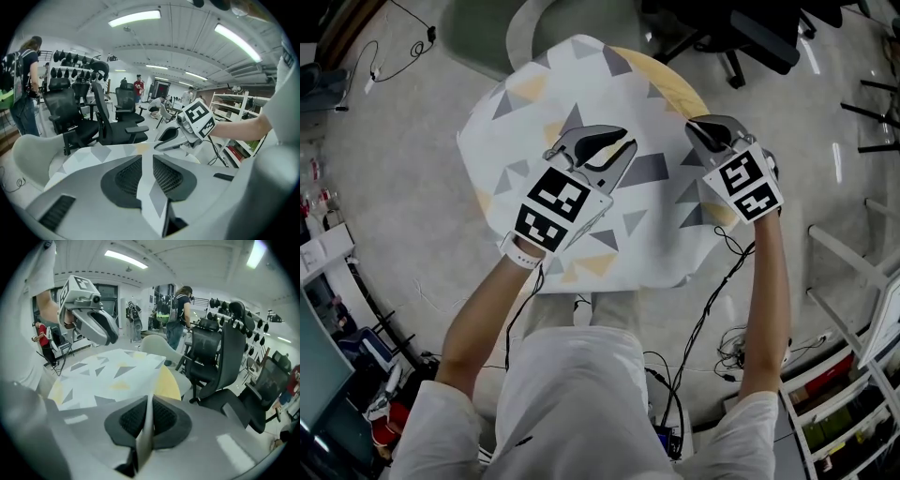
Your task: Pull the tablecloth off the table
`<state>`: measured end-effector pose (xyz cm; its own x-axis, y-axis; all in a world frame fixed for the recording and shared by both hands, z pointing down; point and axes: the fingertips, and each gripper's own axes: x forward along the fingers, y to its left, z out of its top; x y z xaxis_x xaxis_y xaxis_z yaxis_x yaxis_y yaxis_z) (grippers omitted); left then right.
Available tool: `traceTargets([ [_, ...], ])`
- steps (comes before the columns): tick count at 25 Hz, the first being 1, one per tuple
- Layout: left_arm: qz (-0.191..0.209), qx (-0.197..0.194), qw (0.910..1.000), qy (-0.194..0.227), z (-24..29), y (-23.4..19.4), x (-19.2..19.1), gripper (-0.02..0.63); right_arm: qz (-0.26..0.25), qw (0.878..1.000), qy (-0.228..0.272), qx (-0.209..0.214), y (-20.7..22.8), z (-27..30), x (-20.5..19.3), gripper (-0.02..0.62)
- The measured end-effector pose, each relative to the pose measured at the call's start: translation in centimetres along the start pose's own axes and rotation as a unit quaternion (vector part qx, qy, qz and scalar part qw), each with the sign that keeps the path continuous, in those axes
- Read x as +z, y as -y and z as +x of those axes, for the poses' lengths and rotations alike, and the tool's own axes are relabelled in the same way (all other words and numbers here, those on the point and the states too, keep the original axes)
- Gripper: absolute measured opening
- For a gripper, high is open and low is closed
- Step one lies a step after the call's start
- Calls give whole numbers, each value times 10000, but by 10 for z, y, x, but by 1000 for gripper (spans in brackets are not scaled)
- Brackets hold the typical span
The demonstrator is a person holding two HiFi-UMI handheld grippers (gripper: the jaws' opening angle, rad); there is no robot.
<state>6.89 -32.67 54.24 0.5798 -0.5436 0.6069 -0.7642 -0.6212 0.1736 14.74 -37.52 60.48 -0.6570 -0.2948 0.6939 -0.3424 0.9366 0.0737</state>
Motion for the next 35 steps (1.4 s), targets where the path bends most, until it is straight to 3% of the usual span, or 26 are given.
traceTargets([
  [5,429,-55,9991,5,-15,-1,15,158,-317,9992,179,176,-20,-26,30,12],
  [12,992,1,9950,99,-44,-1,39,195,-693,9949,383,630,-55,-68,73,12],
  [22,1973,-142,9800,208,-96,11,82,235,-1293,9874,520,744,-104,-120,133,12],
  [26,2562,-355,9659,-77,-119,23,89,244,-1539,9841,517,718,-120,-138,152,12],
  [32,3643,-327,9294,-500,-152,30,86,252,-1808,9802,518,615,-153,-159,179,12],
  [35,3989,-335,9137,-698,-165,32,79,250,-1840,9804,538,458,-164,-167,190,12],
])
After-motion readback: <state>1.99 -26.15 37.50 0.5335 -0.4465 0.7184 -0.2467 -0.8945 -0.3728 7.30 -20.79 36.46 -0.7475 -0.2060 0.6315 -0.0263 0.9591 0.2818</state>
